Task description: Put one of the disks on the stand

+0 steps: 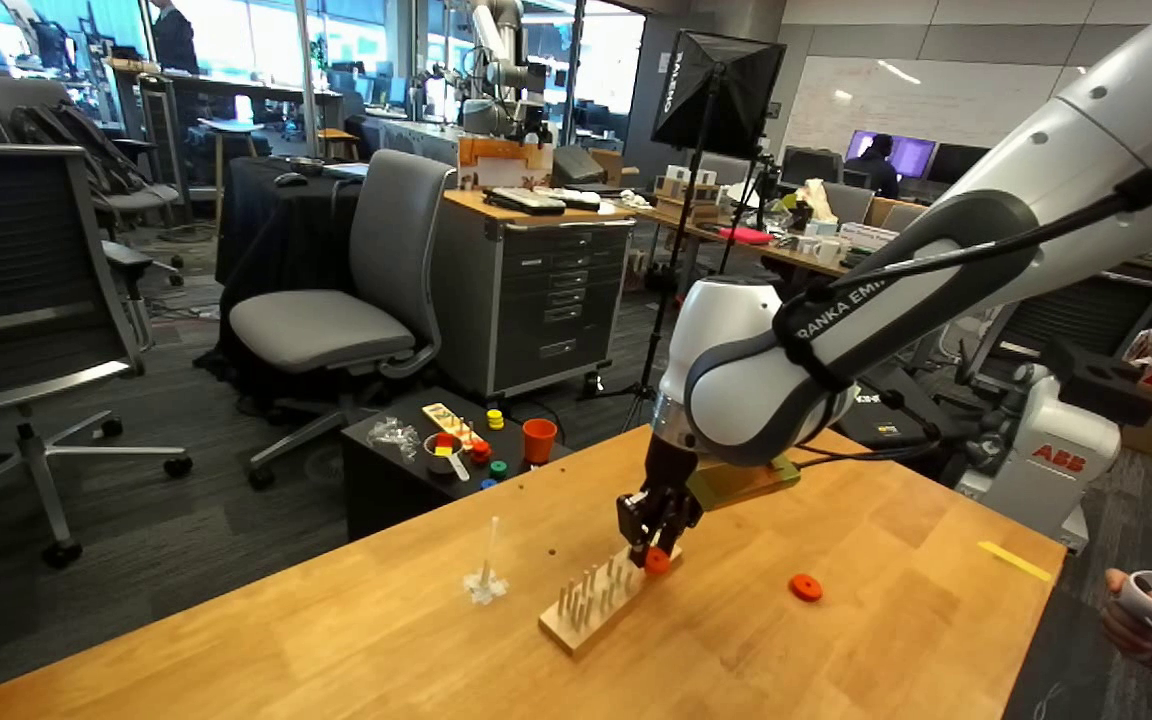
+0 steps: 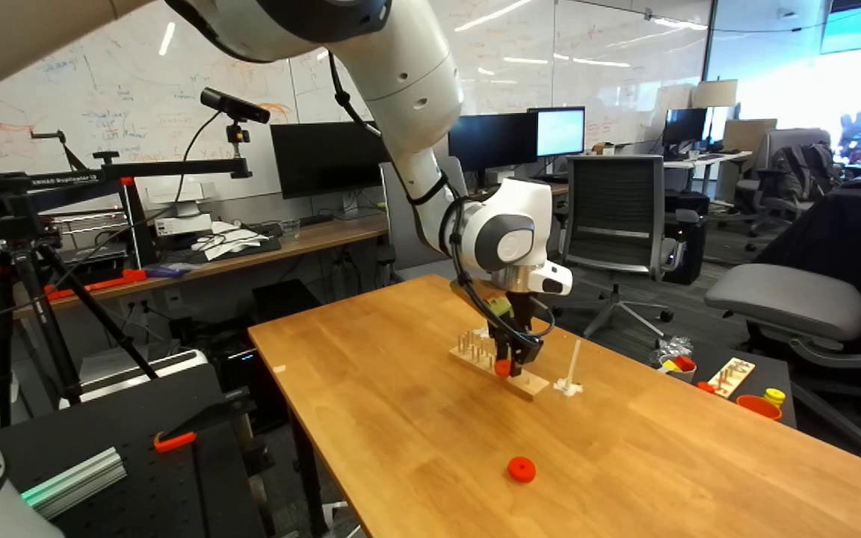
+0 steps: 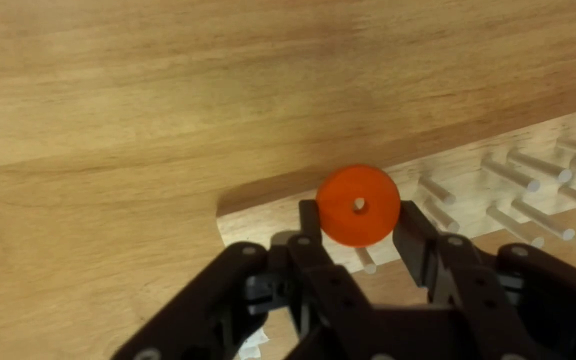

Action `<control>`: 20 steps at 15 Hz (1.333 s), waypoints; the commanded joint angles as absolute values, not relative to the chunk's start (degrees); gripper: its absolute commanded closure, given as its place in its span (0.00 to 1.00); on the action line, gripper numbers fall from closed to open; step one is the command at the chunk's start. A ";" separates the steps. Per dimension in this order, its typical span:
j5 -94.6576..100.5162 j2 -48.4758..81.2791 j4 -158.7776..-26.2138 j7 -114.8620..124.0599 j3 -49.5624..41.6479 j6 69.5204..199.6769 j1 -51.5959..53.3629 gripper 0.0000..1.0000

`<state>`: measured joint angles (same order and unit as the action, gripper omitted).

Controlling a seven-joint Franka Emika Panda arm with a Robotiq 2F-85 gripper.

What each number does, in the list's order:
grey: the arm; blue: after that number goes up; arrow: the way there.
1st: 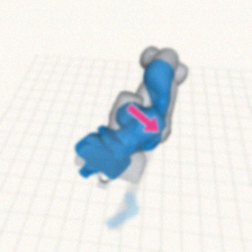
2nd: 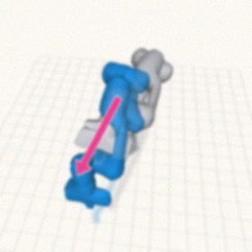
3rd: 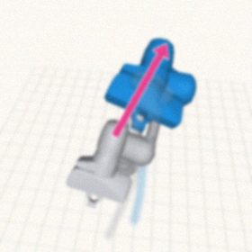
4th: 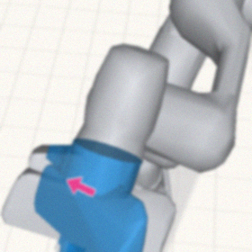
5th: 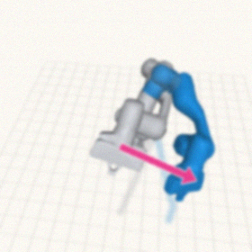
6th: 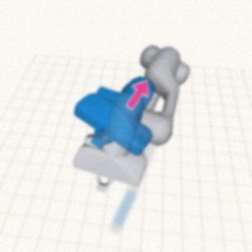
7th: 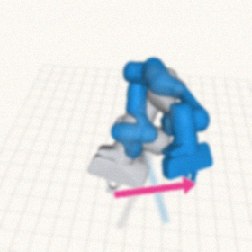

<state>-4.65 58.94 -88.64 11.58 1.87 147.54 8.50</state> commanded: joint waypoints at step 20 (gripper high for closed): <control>-3.91 62.90 -82.12 11.88 1.45 144.37 9.65 0.83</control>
